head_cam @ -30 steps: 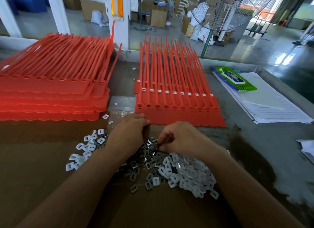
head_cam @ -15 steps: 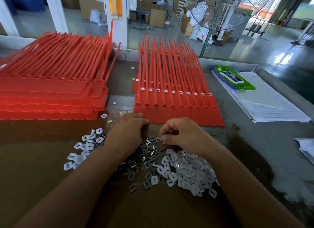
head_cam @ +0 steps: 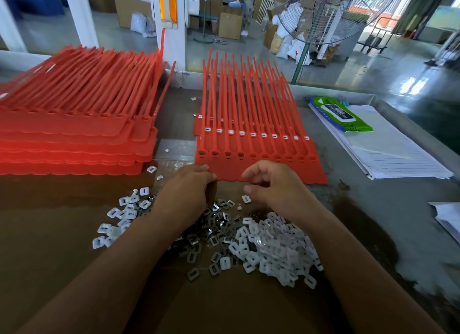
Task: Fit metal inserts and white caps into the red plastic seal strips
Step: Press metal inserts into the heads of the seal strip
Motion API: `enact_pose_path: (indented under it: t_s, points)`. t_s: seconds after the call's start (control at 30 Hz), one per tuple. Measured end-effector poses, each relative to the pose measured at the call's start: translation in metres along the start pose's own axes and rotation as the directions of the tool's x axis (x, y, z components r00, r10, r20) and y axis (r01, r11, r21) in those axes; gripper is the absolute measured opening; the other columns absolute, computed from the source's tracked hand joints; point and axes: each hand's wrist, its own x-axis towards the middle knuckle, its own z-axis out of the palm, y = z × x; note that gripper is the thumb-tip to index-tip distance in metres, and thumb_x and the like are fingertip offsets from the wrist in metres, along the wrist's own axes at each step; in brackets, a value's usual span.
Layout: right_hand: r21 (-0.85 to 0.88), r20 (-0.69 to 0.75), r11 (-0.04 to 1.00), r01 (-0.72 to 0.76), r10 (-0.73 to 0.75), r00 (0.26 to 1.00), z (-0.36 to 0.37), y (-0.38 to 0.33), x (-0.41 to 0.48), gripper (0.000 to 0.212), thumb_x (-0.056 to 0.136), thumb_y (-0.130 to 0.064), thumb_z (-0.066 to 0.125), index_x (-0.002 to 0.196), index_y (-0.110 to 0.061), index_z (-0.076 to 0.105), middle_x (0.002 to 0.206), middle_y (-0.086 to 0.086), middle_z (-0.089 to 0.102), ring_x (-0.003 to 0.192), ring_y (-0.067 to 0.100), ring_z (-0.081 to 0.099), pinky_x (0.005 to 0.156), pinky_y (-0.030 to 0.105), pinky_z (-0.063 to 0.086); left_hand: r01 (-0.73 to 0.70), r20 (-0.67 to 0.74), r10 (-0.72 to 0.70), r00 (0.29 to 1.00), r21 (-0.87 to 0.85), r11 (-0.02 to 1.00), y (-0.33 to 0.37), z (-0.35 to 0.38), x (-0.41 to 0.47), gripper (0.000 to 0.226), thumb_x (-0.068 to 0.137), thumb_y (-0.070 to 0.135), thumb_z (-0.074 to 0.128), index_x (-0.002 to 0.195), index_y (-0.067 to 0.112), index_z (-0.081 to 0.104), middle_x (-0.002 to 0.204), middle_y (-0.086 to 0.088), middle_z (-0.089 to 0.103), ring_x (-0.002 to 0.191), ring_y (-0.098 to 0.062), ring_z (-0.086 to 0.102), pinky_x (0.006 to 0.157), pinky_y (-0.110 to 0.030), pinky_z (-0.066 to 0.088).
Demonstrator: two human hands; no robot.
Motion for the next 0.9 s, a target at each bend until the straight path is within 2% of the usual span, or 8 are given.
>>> enact_pose_path:
  t_s: [0.07, 0.17, 0.33, 0.43, 0.53, 0.8, 0.9]
  points:
    - [-0.017, -0.035, 1.000, -0.011, 0.011, 0.999, -0.003, 0.002, 0.003, 0.015, 0.082, -0.017, 0.066, 0.079, -0.030, 0.060, 0.083, -0.014, 0.062, 0.081, -0.004, 0.057, 0.068, 0.010, 0.041, -0.001, -0.001, 0.001, 1.000, 0.002, 1.000, 0.001, 0.000, 0.000, 0.044, 0.085, 0.004, 0.046, 0.125, 0.021, 0.053, 0.140, 0.000, 0.042, 0.128, -0.017, 0.035, 0.104, -0.030, 0.027]
    - [-0.032, -0.053, 0.999, -0.023, 0.022, 0.998, -0.009, 0.003, 0.009, 0.017, 0.083, -0.015, 0.065, 0.073, -0.029, 0.060, 0.079, -0.014, 0.064, 0.078, 0.000, 0.058, 0.075, 0.020, 0.049, -0.010, -0.013, 0.010, 1.000, 0.003, 1.000, 0.001, 0.000, 0.000, 0.042, 0.086, 0.004, 0.045, 0.124, 0.020, 0.054, 0.139, 0.000, 0.043, 0.128, -0.017, 0.036, 0.104, -0.029, 0.027]
    - [-0.112, -0.082, 0.993, -0.041, 0.032, 0.996, -0.018, 0.008, 0.026, 0.013, 0.083, -0.015, 0.065, 0.075, -0.025, 0.063, 0.080, -0.015, 0.062, 0.078, -0.003, 0.056, 0.065, 0.010, 0.039, -0.015, -0.027, 0.015, 1.000, 0.010, 1.000, 0.001, 0.001, 0.000, 0.042, 0.086, 0.004, 0.046, 0.123, 0.020, 0.054, 0.138, 0.000, 0.044, 0.127, -0.017, 0.037, 0.104, -0.030, 0.028]
    - [-0.107, -0.131, 0.991, -0.081, 0.067, 0.989, -0.021, 0.014, 0.039, 0.013, 0.084, -0.012, 0.063, 0.076, -0.022, 0.064, 0.083, -0.012, 0.062, 0.078, -0.001, 0.055, 0.068, 0.015, 0.042, -0.032, -0.036, 0.032, 0.999, 0.007, 0.999, 0.001, 0.000, -0.001, 0.041, 0.084, 0.003, 0.048, 0.122, 0.020, 0.056, 0.137, -0.001, 0.046, 0.126, -0.018, 0.039, 0.103, -0.030, 0.029]
    - [-0.153, -0.152, 0.981, -0.116, 0.093, 0.984, -0.024, 0.018, 0.055, 0.011, 0.087, -0.009, 0.059, 0.090, -0.014, 0.069, 0.093, -0.001, 0.066, 0.082, 0.006, 0.055, 0.076, 0.023, 0.043, -0.047, -0.047, 0.047, 0.998, -0.005, 0.999, 0.002, 0.000, -0.001, 0.040, 0.084, 0.002, 0.050, 0.120, 0.018, 0.058, 0.135, -0.004, 0.048, 0.125, -0.019, 0.041, 0.102, -0.029, 0.030]
    - [-0.179, -0.205, 0.972, -0.150, 0.112, 0.972, -0.016, 0.025, 0.082, 0.013, 0.087, -0.009, 0.058, 0.092, -0.010, 0.070, 0.095, 0.000, 0.065, 0.077, 0.002, 0.051, 0.070, 0.018, 0.038, -0.062, -0.085, 0.060, 0.995, -0.025, 0.998, 0.005, -0.003, -0.003, 0.035, 0.082, 0.001, 0.053, 0.113, 0.014, 0.063, 0.123, -0.007, 0.058, 0.114, -0.022, 0.049, 0.094, -0.029, 0.035]
    - [-0.193, -0.194, 0.964, -0.184, 0.146, 0.970, -0.013, 0.028, 0.086, 0.016, 0.088, -0.012, 0.057, 0.096, -0.009, 0.071, 0.104, 0.004, 0.067, 0.085, 0.007, 0.051, 0.077, 0.022, 0.038, -0.069, -0.080, 0.067, 0.995, -0.015, 0.998, 0.004, -0.003, -0.002, 0.035, 0.082, 0.001, 0.052, 0.113, 0.013, 0.063, 0.123, -0.007, 0.057, 0.115, -0.022, 0.049, 0.094, -0.028, 0.035]
